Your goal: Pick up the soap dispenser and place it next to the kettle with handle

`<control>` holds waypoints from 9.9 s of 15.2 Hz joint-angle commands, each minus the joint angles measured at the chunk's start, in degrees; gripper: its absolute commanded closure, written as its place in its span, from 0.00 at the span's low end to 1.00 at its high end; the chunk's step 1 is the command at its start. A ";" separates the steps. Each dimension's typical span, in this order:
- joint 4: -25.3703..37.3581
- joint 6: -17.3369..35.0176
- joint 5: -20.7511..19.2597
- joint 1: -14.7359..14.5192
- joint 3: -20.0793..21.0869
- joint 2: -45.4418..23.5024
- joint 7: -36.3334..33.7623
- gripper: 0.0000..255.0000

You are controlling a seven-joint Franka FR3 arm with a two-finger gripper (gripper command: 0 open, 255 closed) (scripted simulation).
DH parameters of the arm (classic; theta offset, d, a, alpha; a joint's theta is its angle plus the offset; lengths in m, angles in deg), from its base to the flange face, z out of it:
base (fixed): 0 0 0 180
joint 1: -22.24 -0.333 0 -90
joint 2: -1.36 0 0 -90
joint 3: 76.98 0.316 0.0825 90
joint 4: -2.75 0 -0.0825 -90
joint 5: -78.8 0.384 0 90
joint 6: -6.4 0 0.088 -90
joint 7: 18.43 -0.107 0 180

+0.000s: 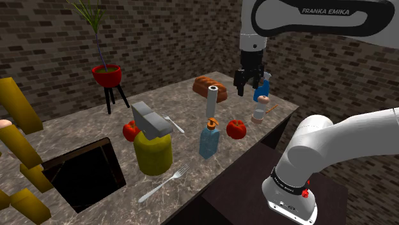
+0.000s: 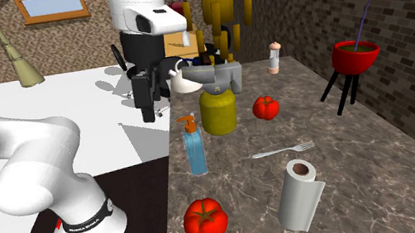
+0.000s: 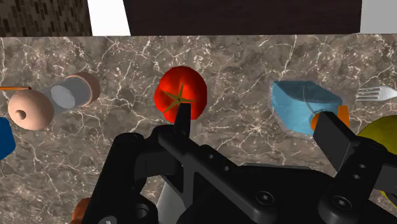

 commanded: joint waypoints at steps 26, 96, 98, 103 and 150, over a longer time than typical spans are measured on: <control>-15.82 37.39 8.26 -5.99 10.41 -12.90 -8.57 0.00; 30.35 -6.12 6.07 -4.88 8.12 -15.57 -9.08 1.00; 31.32 -6.36 6.57 -5.18 9.26 -16.24 -10.54 1.00; 33.08 -4.83 8.78 -6.70 15.05 -19.12 -17.77 1.00; 58.82 9.68 -9.89 -24.46 42.37 -65.02 -62.45 1.00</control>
